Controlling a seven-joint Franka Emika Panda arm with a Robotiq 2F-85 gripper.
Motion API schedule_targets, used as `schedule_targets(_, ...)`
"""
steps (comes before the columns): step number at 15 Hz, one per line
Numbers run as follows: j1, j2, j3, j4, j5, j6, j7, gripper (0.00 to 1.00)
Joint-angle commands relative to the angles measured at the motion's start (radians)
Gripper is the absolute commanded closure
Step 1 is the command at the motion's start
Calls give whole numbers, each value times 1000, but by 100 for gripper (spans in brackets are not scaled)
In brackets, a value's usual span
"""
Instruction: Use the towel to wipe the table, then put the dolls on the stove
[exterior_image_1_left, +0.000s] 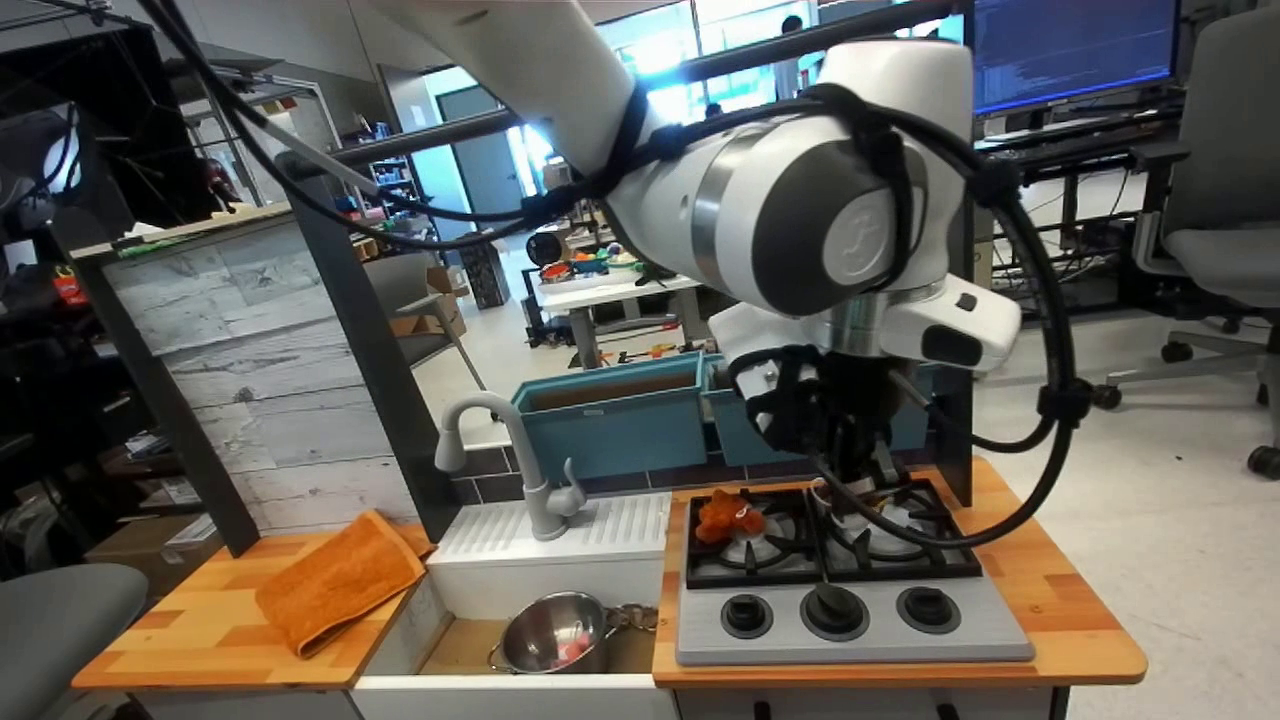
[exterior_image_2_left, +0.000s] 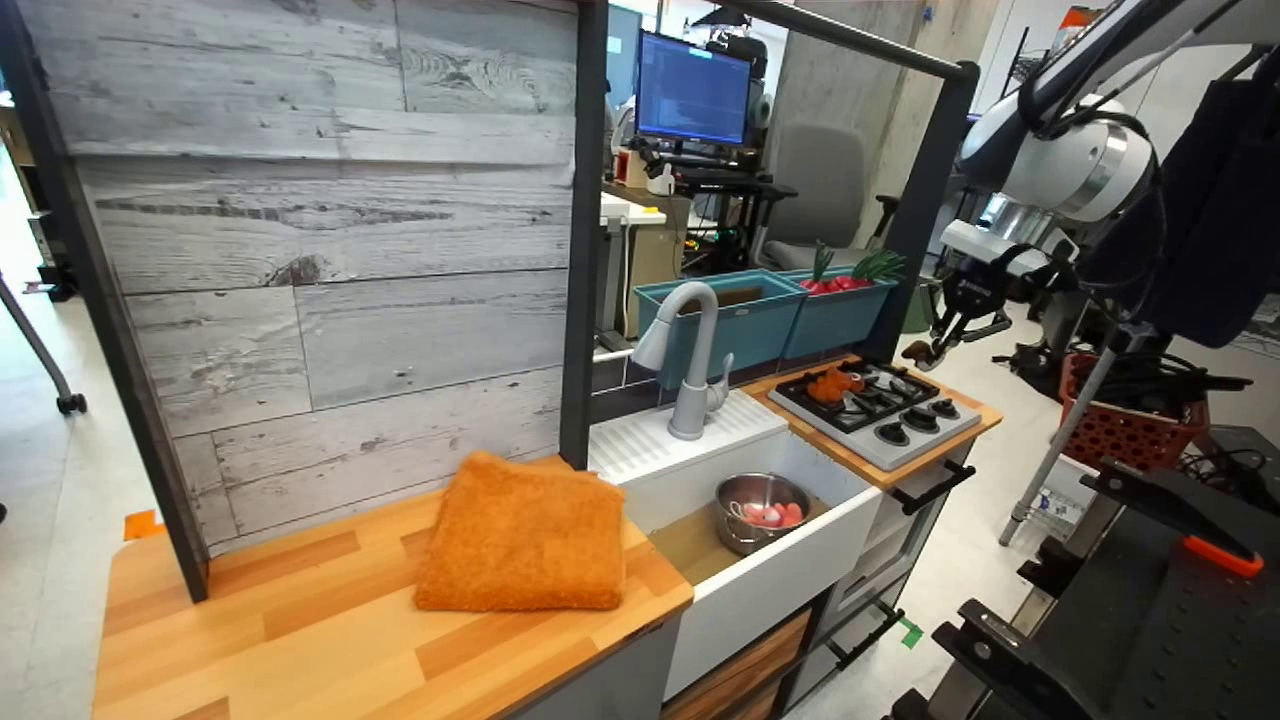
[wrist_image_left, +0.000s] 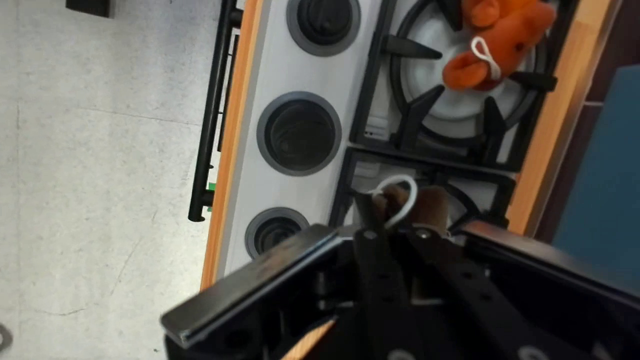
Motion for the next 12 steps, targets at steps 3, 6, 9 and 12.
schedule_targets(3,-94,110,59,237,123,-65,81,99)
schedule_targets(6,-92,151,74,301,128,-57,107,68)
schedule_targets(9,-85,176,101,335,118,-66,100,46)
schedule_targets(12,-83,175,138,338,95,-183,39,25)
